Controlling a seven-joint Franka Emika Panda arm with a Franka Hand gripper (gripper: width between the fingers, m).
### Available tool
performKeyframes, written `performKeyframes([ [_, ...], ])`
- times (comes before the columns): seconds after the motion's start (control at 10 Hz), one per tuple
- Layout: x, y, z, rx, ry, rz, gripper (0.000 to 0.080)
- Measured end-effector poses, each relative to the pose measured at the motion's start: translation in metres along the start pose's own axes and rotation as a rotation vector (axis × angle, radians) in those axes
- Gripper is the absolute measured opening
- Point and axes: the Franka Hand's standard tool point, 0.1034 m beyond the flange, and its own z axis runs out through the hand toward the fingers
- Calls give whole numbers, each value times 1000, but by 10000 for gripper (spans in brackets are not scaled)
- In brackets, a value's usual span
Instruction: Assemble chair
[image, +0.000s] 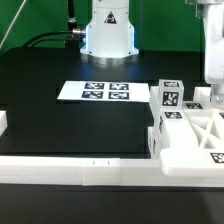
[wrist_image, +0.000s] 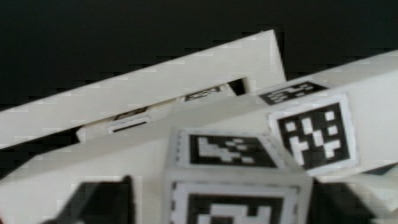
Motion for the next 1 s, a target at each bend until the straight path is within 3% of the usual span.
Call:
performKeyframes([
  [0.1, 1, -2, -2, 2, -1, -60, 583],
  [0.2, 1, -3, -2, 3, 0, -163, 583],
  [0.3, 1, -2, -1, 2, 1, -227, 636],
  [1.0, 3, -6, -3, -11, -1, -825, 649],
])
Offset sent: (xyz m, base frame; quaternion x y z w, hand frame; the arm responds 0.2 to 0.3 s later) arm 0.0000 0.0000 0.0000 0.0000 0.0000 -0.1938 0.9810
